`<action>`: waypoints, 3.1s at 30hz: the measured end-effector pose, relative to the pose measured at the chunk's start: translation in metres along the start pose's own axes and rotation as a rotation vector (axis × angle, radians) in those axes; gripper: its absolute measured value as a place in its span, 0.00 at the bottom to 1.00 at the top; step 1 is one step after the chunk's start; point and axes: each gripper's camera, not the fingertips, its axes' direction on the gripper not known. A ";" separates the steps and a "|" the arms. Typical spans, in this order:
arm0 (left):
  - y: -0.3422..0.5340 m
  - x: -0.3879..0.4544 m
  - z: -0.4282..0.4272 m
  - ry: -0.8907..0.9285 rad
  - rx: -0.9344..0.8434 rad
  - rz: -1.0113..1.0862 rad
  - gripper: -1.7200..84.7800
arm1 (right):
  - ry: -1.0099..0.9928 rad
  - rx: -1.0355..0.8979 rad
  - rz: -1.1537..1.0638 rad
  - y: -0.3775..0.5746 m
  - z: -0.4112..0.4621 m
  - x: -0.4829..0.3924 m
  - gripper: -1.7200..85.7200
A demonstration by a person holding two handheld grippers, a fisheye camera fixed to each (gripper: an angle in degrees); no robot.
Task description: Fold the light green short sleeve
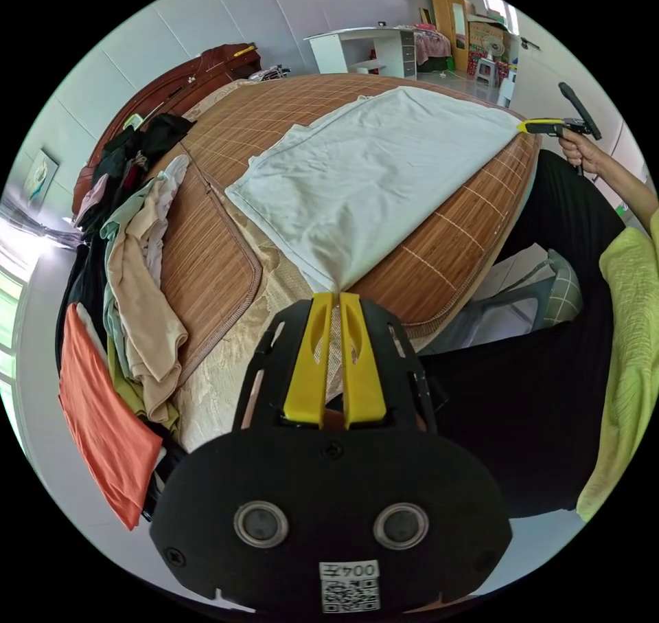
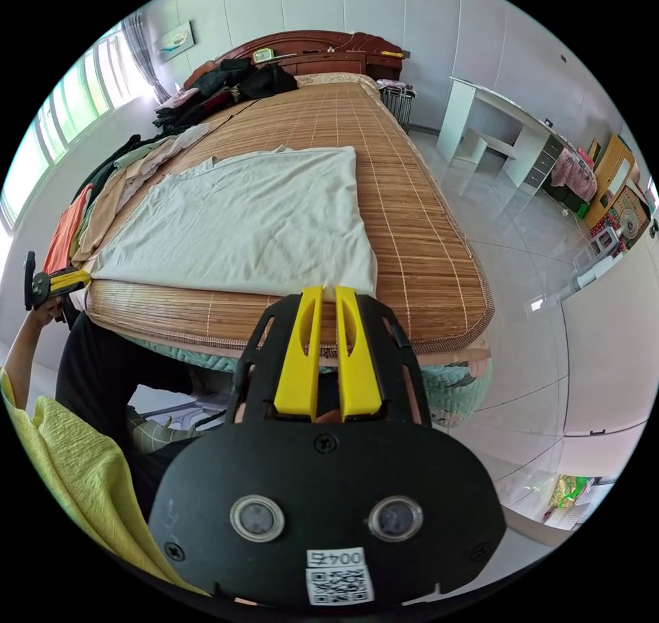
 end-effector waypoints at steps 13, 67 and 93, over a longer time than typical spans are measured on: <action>-0.010 0.059 -0.043 -0.152 0.030 0.036 0.12 | -0.206 0.061 0.191 0.030 -0.001 0.080 0.09; -0.018 0.132 -0.042 -0.182 -0.166 0.306 0.10 | -0.263 -0.056 0.447 0.026 0.018 0.062 0.09; -0.074 0.102 -0.018 -0.075 0.028 -0.075 0.04 | 0.159 -0.021 -0.202 -0.079 0.057 -0.122 0.02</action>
